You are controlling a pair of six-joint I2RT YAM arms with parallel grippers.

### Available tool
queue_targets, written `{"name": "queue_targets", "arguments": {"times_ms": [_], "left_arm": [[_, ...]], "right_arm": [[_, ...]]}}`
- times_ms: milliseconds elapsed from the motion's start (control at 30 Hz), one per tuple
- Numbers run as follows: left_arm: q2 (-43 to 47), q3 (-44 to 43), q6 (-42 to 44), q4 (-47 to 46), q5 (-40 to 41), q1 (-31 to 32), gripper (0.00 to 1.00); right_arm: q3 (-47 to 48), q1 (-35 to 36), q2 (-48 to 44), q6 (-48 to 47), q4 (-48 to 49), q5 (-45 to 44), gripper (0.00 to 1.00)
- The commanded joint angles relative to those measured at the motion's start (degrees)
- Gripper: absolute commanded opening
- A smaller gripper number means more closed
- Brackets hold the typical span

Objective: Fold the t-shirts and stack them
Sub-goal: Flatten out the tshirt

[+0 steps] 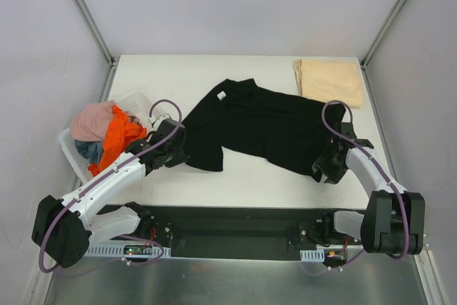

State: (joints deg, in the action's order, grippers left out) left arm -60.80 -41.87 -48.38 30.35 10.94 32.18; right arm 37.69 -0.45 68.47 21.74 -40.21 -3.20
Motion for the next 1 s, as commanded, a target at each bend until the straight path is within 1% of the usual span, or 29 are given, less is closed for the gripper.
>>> {"name": "queue_targets", "arguments": {"times_ms": [0,67,200,333,400,500,533,600,633,733,767,800,833,867,900,933,967], "left_arm": [[0.33,-0.5,0.22,0.33,0.84,-0.19,0.0],[0.33,0.03,-0.22,0.41,0.75,-0.19,0.0],[0.85,0.56,-0.75,0.41,0.31,-0.19,0.0],[1.03,0.65,-0.93,0.41,0.31,-0.19,0.0],[1.03,0.47,-0.75,0.41,0.49,-0.19,0.0],[1.12,-0.14,-0.31,0.41,0.66,-0.19,0.0],[1.12,-0.41,-0.05,0.41,0.75,-0.19,0.0],[1.03,-1.11,0.22,0.41,1.28,-0.19,0.0],[1.03,-1.55,0.65,0.41,1.63,-0.19,0.0],[1.12,-4.27,2.58,0.33,4.25,-0.19,0.0],[0.94,-6.54,3.46,0.33,5.57,-0.19,0.0],[0.77,-7.87,4.43,0.33,8.54,-0.19,0.0],[0.59,-9.45,6.09,0.24,9.36,-0.19,0.0],[0.24,-13.03,7.06,0.15,10.15,-0.19,0.0],[-0.02,-15.07,8.2,-0.98,10.94,-0.19,0.0],[-0.37,-17.0,10.65,-1.69,11.29,-0.19,0.0],[-0.81,-20.85,11.81,-2.39,11.82,-0.19,0.0]], "right_arm": [[0.19,2.11,2.46,3.92,3.82,-0.66,0.51],[0.28,2.73,4.03,5.06,3.99,-0.75,0.47],[-1.12,3.79,4.75,8.05,3.3,-0.58,0.46],[-2.62,4.05,4.75,9.46,2.06,-2.68,0.46],[-2.89,3.96,4.92,9.64,2.5,-2.78,0.44],[-3.15,3.96,5.36,9.82,4.07,-2.25,0.34],[-3.06,3.96,5.45,9.82,4.43,-2.25,0.25],[-2.98,3.96,5.01,9.73,5.57,-2.07,0.13],[-2.71,3.96,3.79,9.47,5.92,-2.16,0.01],[1.14,3.96,0.89,6.31,4.79,-3.38,0.01],[2.72,3.96,-1.56,4.73,4.35,-3.91,0.01],[6.74,3.96,-2.97,2.2,2.61,-5.92,0.01],[8.96,3.96,-4.21,0.78,1.72,-7.07,0.01],[11.15,3.96,-6.13,-0.37,0.67,-8.3,0.01],[16.22,3.96,-7.02,-1.86,-1.35,-10.66,0.01],[18.36,3.96,-7.73,-2.66,-1.71,-11.38,0.01],[20.73,3.88,-9.3,-3.27,-1.98,-11.91,0.01]]}}
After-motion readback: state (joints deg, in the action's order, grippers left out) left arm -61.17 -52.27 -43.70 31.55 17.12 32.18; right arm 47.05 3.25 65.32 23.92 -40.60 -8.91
